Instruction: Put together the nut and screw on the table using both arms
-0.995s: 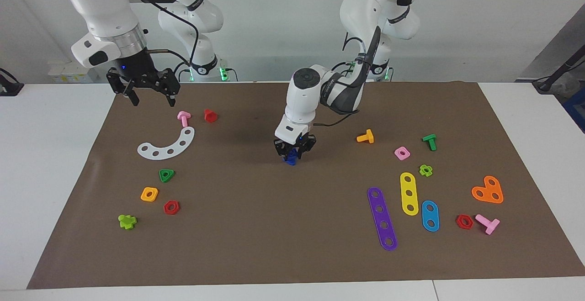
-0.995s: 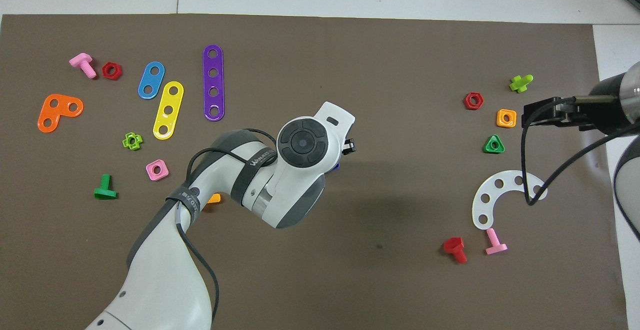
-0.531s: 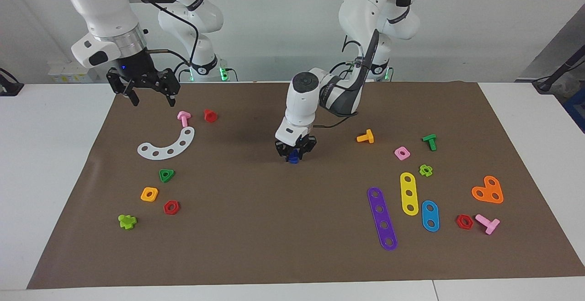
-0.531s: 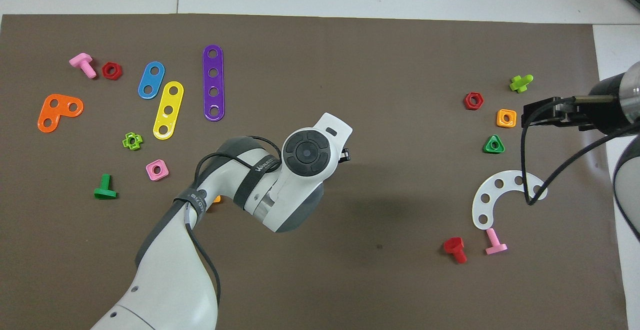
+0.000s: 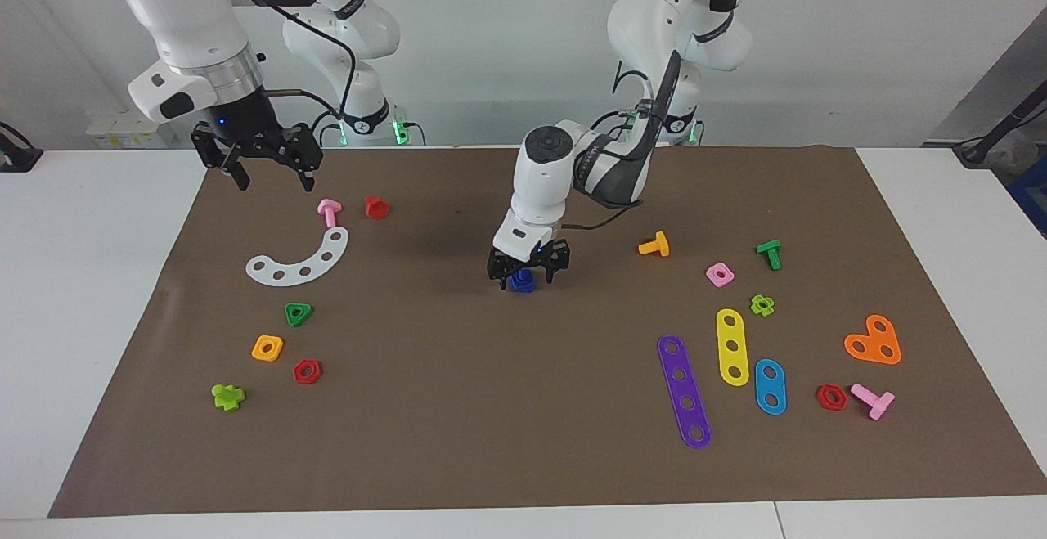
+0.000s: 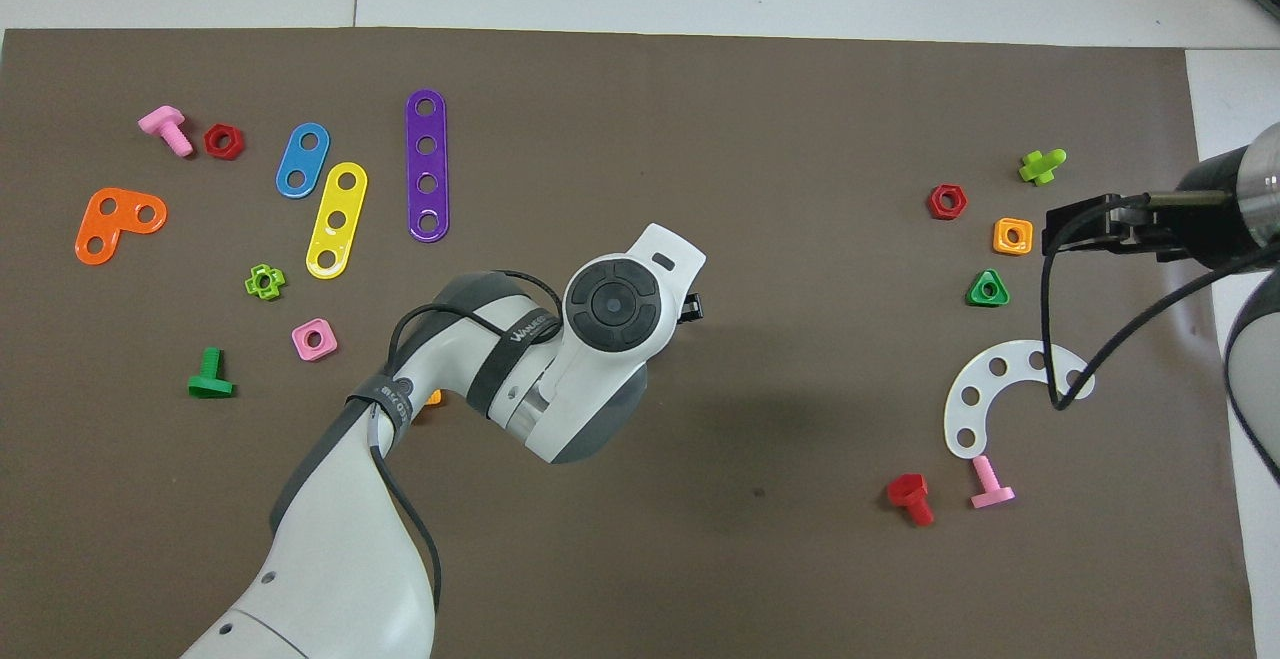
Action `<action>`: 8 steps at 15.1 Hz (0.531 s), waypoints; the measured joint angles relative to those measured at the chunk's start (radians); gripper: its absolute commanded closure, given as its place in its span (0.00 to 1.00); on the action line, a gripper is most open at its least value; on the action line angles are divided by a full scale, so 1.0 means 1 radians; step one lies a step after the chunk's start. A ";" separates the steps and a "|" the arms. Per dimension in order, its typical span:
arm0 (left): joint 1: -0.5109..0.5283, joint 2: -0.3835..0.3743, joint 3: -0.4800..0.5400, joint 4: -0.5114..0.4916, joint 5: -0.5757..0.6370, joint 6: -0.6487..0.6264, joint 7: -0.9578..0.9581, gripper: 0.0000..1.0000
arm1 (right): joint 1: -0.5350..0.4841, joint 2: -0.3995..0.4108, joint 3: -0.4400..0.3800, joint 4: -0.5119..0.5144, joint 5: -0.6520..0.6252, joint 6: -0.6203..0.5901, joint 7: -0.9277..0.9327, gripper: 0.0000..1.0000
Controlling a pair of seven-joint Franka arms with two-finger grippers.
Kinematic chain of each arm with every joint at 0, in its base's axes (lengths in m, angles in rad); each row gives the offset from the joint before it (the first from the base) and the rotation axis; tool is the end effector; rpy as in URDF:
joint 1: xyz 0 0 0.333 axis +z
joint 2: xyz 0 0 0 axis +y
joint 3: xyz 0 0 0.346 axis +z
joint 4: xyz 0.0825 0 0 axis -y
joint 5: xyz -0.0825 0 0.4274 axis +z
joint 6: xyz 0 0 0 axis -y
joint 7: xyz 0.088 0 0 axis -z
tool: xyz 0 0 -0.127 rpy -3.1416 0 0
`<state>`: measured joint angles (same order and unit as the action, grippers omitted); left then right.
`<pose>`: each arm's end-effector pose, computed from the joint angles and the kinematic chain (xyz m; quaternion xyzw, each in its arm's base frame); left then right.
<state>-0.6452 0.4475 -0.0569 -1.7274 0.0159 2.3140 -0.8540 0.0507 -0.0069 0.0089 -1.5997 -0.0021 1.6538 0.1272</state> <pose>0.5582 -0.4665 0.3212 0.9948 0.0744 0.0457 0.0532 0.6037 0.0358 0.6312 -0.9990 0.0337 -0.0305 0.0018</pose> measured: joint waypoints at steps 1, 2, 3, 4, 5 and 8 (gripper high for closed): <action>0.017 -0.003 0.002 0.028 0.000 -0.044 0.016 0.00 | 0.000 0.000 0.000 0.000 0.000 0.000 0.000 0.00; 0.041 -0.010 0.003 0.057 0.000 -0.097 0.043 0.00 | 0.000 0.000 0.000 0.000 0.000 0.000 0.000 0.00; 0.070 -0.025 0.004 0.080 0.000 -0.149 0.081 0.00 | 0.000 0.000 0.000 0.000 0.000 0.000 0.000 0.00; 0.106 -0.046 0.004 0.095 -0.001 -0.195 0.128 0.00 | 0.000 0.000 0.000 0.000 0.000 0.000 0.000 0.00; 0.146 -0.072 0.004 0.103 -0.007 -0.242 0.186 0.00 | 0.000 0.000 0.000 0.000 0.000 0.000 0.000 0.00; 0.288 -0.159 0.008 0.105 -0.038 -0.371 0.430 0.00 | 0.000 0.000 0.000 0.000 0.000 0.000 0.000 0.00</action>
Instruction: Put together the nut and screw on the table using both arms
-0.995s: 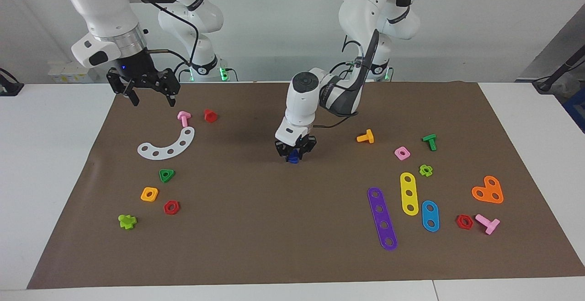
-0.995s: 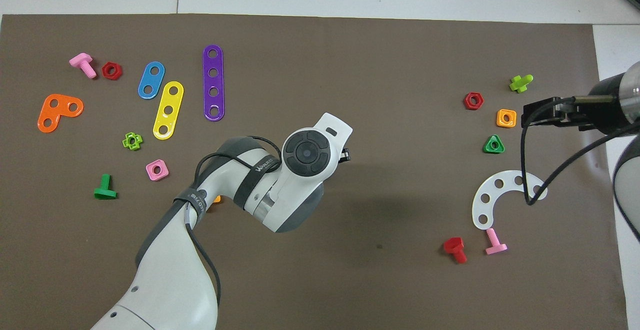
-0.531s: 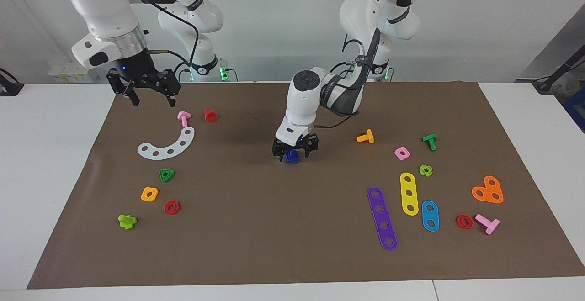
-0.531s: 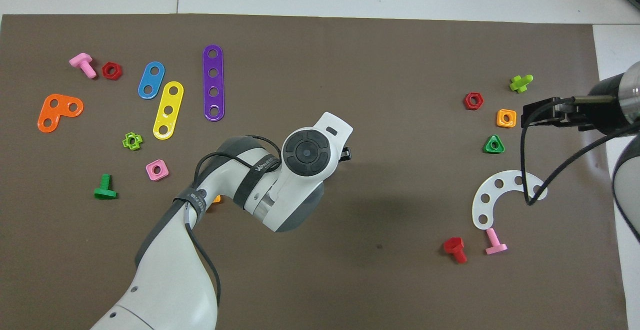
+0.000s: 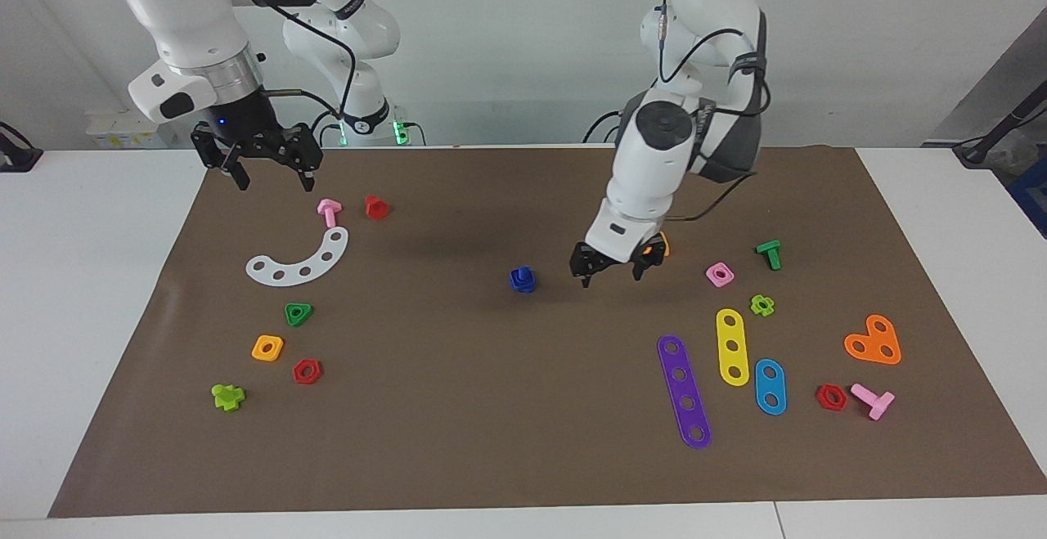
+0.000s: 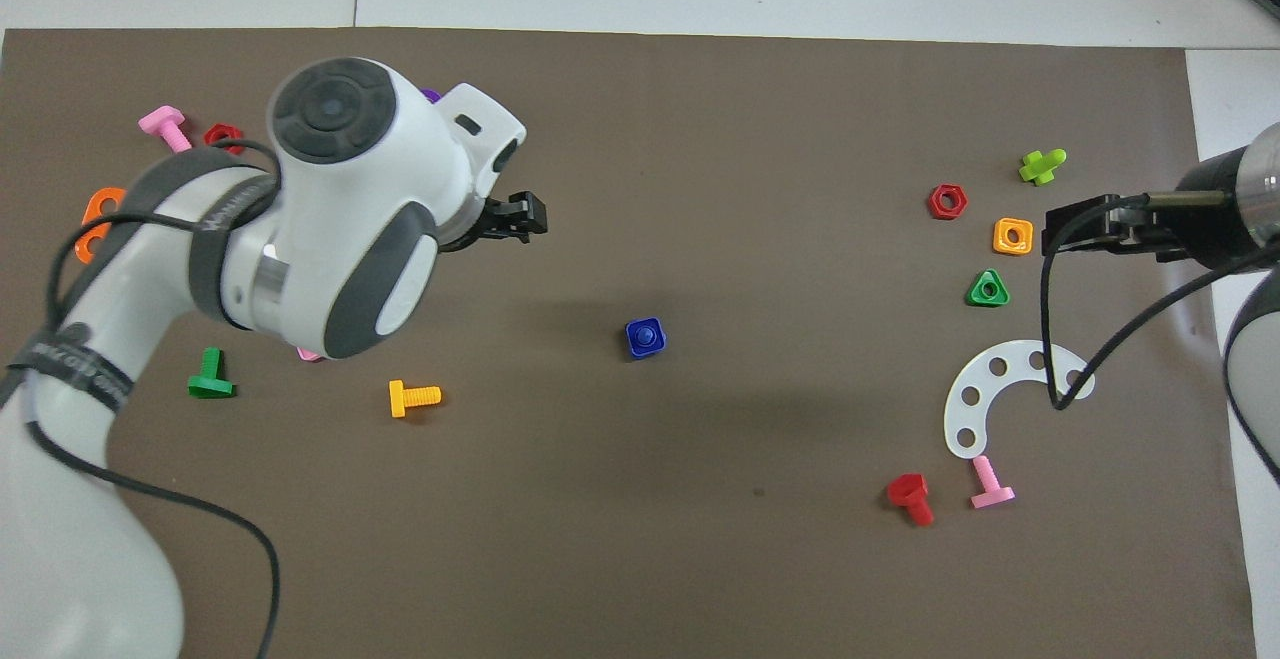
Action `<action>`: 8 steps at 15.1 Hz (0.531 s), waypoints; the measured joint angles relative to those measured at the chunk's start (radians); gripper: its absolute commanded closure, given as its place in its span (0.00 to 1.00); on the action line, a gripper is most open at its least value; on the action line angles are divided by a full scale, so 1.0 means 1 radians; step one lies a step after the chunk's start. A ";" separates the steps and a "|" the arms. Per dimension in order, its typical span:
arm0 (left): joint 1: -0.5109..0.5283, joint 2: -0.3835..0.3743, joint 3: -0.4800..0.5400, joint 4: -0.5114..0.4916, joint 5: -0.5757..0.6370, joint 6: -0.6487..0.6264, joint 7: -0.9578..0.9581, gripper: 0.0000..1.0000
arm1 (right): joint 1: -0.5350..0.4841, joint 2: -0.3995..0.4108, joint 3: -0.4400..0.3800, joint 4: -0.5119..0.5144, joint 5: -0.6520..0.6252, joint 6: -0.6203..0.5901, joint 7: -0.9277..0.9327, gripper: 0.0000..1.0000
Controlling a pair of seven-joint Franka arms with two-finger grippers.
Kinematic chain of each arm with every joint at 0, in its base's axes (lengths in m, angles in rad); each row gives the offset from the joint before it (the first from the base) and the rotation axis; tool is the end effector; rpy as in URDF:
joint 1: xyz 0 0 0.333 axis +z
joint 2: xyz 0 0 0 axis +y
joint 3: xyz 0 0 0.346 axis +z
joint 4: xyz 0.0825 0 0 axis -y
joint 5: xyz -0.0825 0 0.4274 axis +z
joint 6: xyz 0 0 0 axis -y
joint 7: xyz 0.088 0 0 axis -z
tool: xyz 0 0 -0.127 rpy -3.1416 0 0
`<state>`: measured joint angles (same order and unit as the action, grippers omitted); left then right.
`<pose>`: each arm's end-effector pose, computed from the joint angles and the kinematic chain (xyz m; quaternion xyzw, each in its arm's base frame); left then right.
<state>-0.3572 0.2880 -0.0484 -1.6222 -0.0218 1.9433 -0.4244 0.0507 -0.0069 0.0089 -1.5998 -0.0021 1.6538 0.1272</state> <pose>0.6437 -0.2751 0.4531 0.9996 0.0143 0.0084 0.0224 0.6037 0.0358 0.6312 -0.9990 0.0337 -0.0304 0.0018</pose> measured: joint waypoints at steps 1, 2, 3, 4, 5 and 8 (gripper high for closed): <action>0.054 -0.020 0.002 -0.001 -0.002 -0.035 0.089 0.00 | 0.000 0.000 0.000 0.000 0.000 0.000 0.000 0.00; 0.111 -0.032 0.003 -0.002 -0.003 -0.058 0.179 0.00 | 0.000 0.000 0.000 0.000 0.000 0.000 0.000 0.00; 0.167 -0.040 0.005 -0.003 -0.004 -0.075 0.259 0.00 | 0.000 0.000 0.000 0.000 0.000 0.000 0.000 0.00; 0.221 -0.043 0.006 -0.004 -0.004 -0.089 0.323 0.00 | 0.000 0.000 0.000 -0.001 0.000 0.000 0.000 0.00; 0.270 -0.045 0.007 -0.004 -0.004 -0.102 0.375 0.00 | 0.000 0.000 0.000 -0.002 0.000 0.000 0.000 0.00; 0.388 -0.058 0.009 -0.004 0.002 -0.138 0.448 0.00 | 0.000 0.000 0.000 -0.004 0.000 0.000 0.000 0.00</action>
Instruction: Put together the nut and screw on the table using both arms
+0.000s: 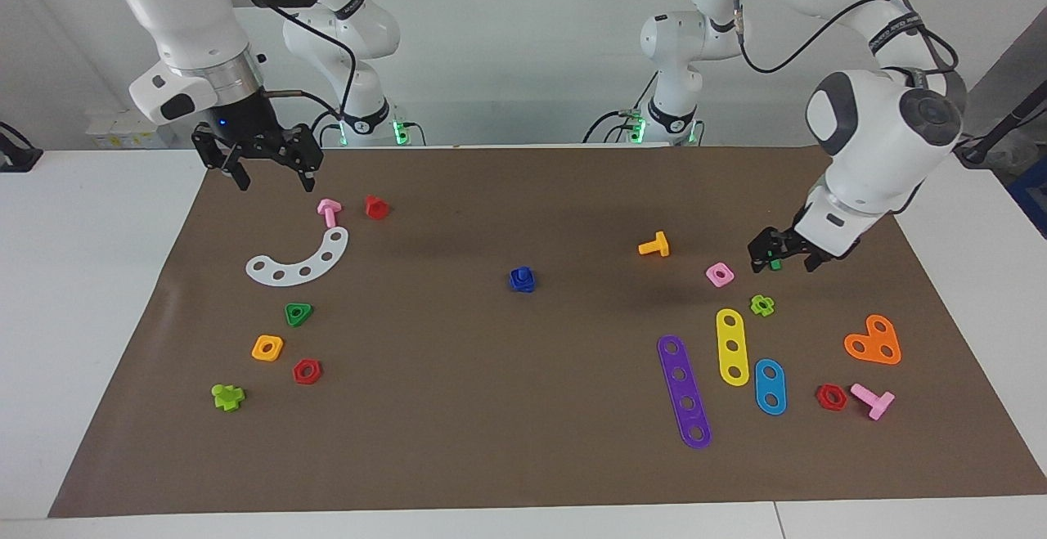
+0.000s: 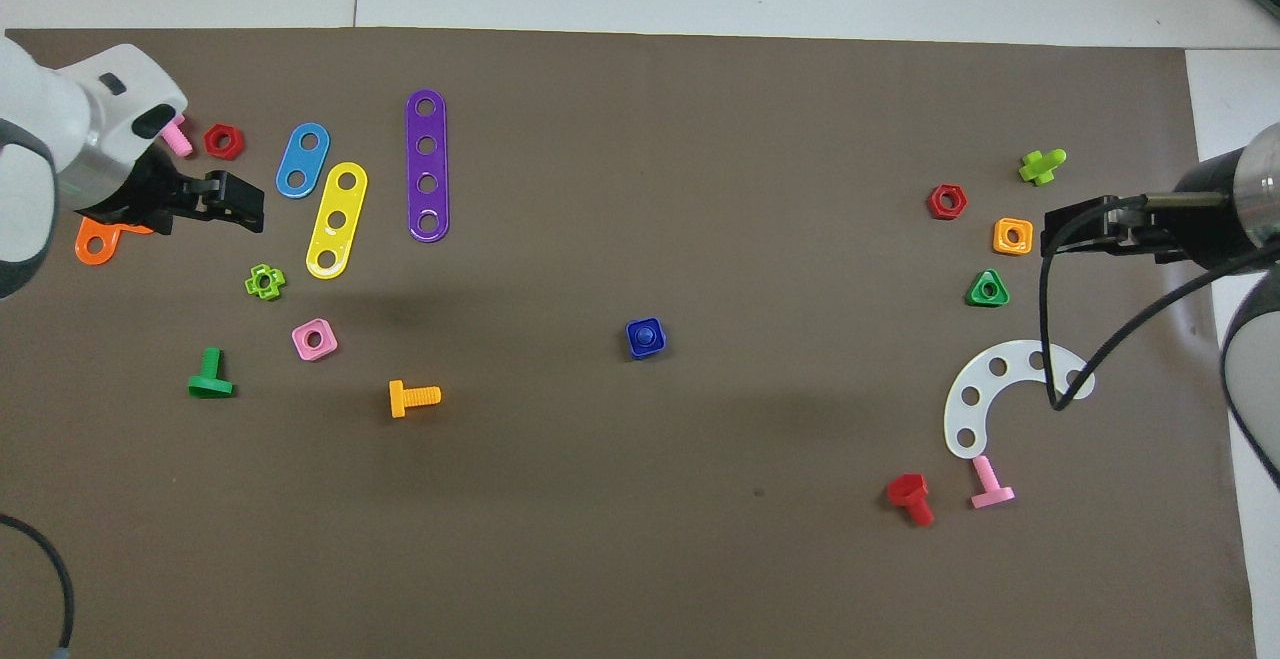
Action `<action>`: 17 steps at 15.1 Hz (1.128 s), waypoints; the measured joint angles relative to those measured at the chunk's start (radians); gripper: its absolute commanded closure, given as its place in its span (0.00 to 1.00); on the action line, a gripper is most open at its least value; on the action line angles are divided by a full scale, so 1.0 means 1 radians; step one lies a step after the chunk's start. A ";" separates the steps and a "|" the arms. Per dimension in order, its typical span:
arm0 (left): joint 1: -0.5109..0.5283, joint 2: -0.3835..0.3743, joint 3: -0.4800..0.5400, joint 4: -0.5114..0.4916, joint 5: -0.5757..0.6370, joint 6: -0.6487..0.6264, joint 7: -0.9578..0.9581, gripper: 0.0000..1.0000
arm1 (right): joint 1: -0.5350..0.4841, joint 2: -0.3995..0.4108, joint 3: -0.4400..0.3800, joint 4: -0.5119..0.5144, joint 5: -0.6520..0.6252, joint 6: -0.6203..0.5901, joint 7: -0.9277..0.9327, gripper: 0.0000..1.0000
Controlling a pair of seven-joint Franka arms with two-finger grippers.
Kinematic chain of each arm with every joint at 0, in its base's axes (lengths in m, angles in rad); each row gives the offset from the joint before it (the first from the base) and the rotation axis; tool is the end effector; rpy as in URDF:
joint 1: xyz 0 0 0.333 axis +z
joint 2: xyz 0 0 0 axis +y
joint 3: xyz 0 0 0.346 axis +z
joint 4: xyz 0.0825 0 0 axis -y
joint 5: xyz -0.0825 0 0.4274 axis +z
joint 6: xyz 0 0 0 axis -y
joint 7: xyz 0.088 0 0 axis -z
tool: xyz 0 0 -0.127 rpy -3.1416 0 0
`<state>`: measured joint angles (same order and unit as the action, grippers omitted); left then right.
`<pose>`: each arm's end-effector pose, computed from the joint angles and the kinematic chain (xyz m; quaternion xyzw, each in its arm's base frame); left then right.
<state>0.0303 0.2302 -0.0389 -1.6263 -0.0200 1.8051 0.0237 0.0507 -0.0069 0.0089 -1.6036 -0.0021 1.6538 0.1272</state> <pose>0.6739 -0.0059 0.4785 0.9995 -0.0132 -0.0255 0.0143 0.6035 0.0358 0.6292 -0.9990 0.0337 -0.0285 0.0016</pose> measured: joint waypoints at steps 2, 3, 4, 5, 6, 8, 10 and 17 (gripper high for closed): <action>0.035 -0.023 0.000 0.000 0.021 -0.027 0.010 0.00 | 0.000 0.000 0.000 -0.001 0.000 0.000 0.000 0.00; 0.037 -0.042 0.000 0.001 0.032 -0.039 0.010 0.00 | 0.000 0.000 0.000 -0.003 0.000 0.000 0.000 0.00; 0.037 -0.065 -0.003 0.003 0.037 -0.054 0.010 0.00 | 0.000 0.000 0.000 -0.005 0.000 0.000 0.000 0.00; 0.036 -0.090 -0.009 0.008 0.038 -0.078 0.010 0.00 | 0.000 0.000 0.000 -0.006 0.000 0.000 0.000 0.00; 0.033 -0.111 -0.014 0.020 0.039 -0.111 0.010 0.00 | 0.000 0.000 0.000 -0.007 0.000 0.000 0.000 0.00; 0.027 -0.132 -0.022 0.073 0.039 -0.202 0.010 0.00 | 0.000 0.000 0.000 -0.008 0.000 0.000 0.000 0.00; 0.027 -0.134 -0.027 0.122 0.039 -0.253 0.010 0.00 | 0.000 0.000 0.000 -0.008 0.000 0.000 0.000 0.00; 0.026 -0.134 -0.039 0.141 0.032 -0.253 0.010 0.00 | 0.000 0.000 0.000 -0.009 0.000 0.000 0.000 0.00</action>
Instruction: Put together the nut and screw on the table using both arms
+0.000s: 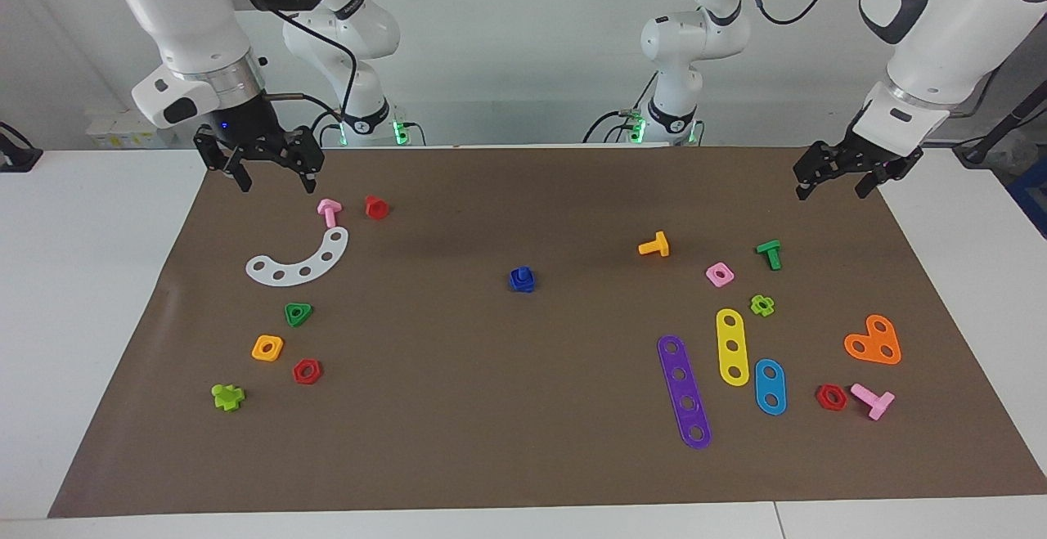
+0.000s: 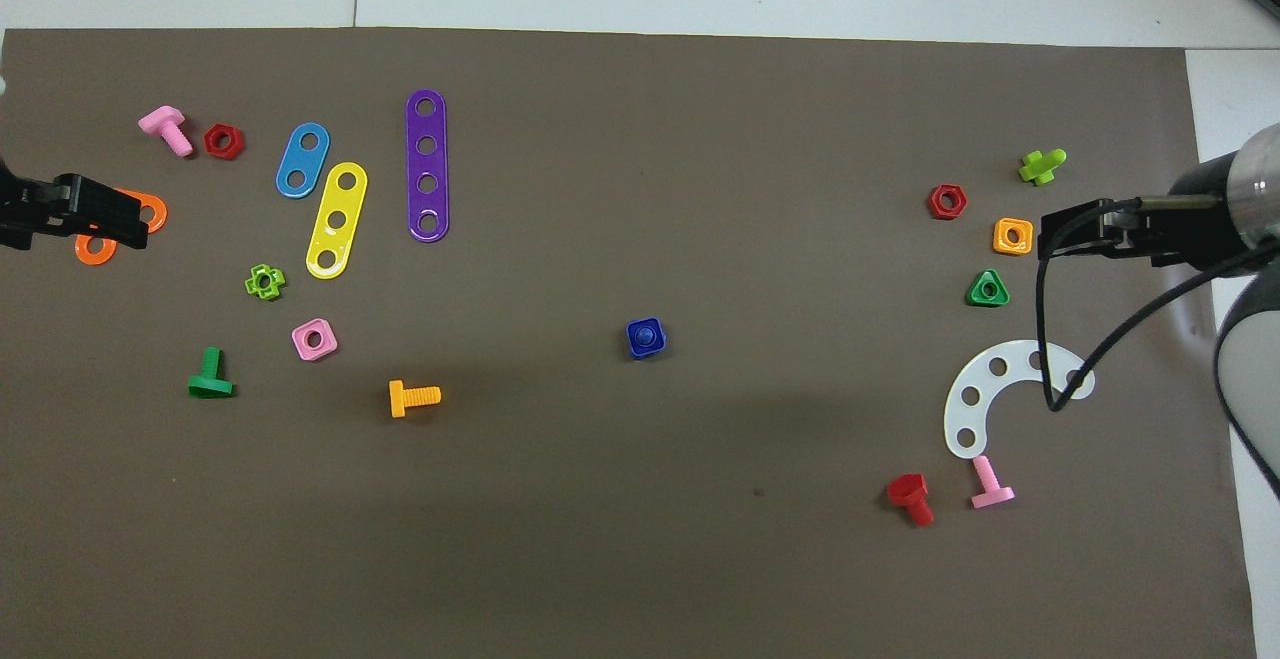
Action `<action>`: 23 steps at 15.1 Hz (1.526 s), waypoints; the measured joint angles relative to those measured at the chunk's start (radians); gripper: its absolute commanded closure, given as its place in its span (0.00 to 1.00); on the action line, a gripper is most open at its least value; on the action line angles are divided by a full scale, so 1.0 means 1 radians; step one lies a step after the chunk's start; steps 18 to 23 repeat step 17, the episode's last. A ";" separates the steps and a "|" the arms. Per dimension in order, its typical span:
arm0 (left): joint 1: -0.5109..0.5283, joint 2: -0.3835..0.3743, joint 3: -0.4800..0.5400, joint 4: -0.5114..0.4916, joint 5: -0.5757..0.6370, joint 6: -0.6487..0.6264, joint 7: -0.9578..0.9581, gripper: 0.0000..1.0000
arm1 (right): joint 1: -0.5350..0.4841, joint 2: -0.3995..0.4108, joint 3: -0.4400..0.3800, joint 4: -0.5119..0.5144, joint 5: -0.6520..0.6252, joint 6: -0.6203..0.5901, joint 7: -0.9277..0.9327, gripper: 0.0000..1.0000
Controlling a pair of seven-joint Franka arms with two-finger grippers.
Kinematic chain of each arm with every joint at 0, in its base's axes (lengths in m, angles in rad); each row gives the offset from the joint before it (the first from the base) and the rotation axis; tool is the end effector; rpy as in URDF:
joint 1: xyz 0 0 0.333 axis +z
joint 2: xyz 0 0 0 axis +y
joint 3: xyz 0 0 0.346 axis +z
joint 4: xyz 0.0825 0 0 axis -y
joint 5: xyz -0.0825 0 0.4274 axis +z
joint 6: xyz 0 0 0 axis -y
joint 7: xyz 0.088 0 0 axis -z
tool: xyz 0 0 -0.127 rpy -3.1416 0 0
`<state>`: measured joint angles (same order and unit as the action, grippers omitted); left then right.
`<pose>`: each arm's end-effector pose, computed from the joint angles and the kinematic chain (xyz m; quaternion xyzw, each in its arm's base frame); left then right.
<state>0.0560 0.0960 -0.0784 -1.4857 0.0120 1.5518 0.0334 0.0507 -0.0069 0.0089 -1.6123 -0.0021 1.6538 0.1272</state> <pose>0.6276 -0.0102 0.6179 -0.9995 0.0277 0.0148 0.0022 0.6031 0.0358 0.6246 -0.9991 0.0337 -0.0242 0.0012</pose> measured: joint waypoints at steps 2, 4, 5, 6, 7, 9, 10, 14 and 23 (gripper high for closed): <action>-0.003 0.000 -0.001 0.001 0.000 0.004 0.000 0.00 | 0.000 0.000 0.000 0.000 0.000 0.000 0.000 0.00; -0.005 0.000 -0.001 0.003 0.000 0.007 0.000 0.00 | 0.000 0.000 0.000 0.000 0.000 0.000 0.000 0.00; -0.005 0.000 -0.001 0.003 0.000 0.012 0.000 0.00 | 0.000 0.000 0.000 0.000 0.000 0.000 0.000 0.00; -0.006 0.000 -0.001 0.003 0.000 0.022 0.000 0.00 | 0.000 0.000 0.000 0.000 0.000 0.000 0.000 0.00; -0.008 0.000 -0.001 0.003 0.000 0.027 0.000 0.00 | 0.000 0.000 0.000 0.000 0.000 0.000 0.000 0.00; -0.020 0.000 -0.004 0.003 -0.002 0.028 0.000 0.00 | 0.000 0.000 0.000 0.000 0.000 0.000 0.000 0.00; -0.031 0.000 -0.007 0.003 -0.003 0.028 0.000 0.00 | 0.000 0.000 0.000 0.000 0.000 0.000 0.000 0.00; -0.067 -0.002 -0.011 0.003 -0.003 0.028 -0.004 0.00 | -0.001 0.000 -0.001 0.000 -0.005 -0.001 0.000 0.00; -0.066 -0.002 -0.008 0.003 -0.003 0.028 -0.004 0.00 | -0.002 -0.001 -0.001 0.001 -0.006 -0.002 0.000 0.00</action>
